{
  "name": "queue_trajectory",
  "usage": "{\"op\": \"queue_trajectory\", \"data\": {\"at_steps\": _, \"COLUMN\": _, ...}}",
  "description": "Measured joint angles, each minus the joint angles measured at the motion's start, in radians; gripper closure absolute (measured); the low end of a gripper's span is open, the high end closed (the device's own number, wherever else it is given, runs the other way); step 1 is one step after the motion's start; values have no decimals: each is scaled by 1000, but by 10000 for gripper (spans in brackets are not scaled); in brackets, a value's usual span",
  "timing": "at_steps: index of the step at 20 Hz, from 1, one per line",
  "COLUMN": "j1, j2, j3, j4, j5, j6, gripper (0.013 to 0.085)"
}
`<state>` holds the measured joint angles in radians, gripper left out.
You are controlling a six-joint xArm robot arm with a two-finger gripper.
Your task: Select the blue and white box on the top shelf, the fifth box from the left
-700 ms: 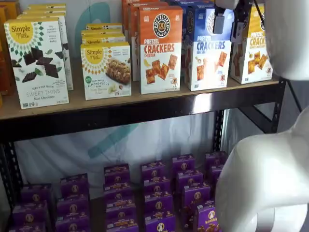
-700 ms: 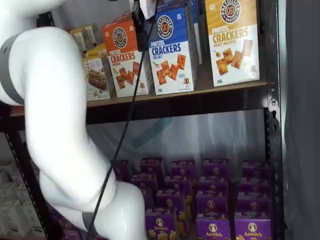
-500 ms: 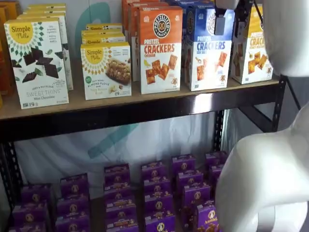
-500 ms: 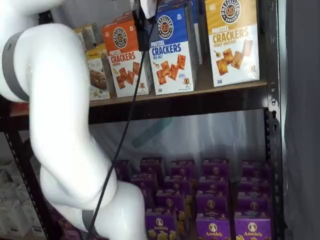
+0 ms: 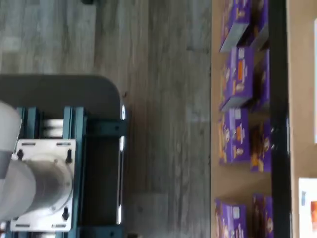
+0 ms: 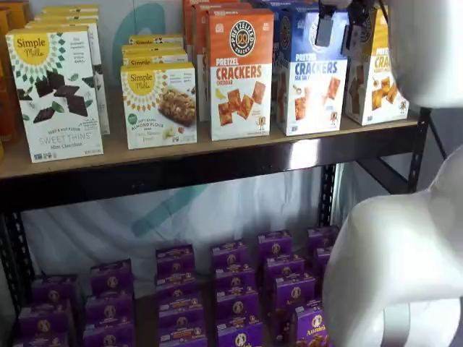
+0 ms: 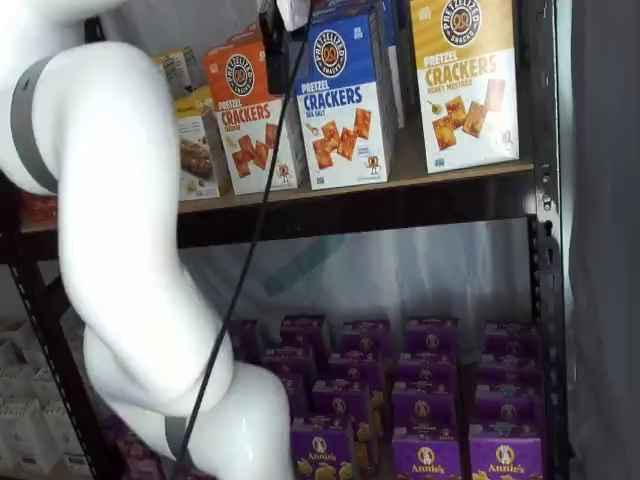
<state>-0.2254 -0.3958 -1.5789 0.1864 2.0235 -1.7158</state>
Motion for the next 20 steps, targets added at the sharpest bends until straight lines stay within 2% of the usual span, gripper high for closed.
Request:
{"op": "queue_trajectory", "data": {"at_steps": 6, "j1": -69, "j2": 11, "j3": -36, "j4": 120, "j5": -6, "j6": -10, "gripper": 130}}
{"op": "queue_trajectory", "data": {"at_steps": 10, "j1": -117, "j2": -14, "j3": -3, "j4": 203, "j5": -85, "j6": -21, "gripper": 130}}
{"op": "queue_trajectory", "data": {"at_steps": 16, "j1": -164, "j2": -28, "j3": 22, "j4": 286, "j5": -162, "j6": -32, "gripper": 130}}
{"op": "queue_trajectory", "data": {"at_steps": 20, "j1": -173, "j2": -19, "j3": 19, "j4": 312, "j5": -198, "j6": -32, "gripper": 130}}
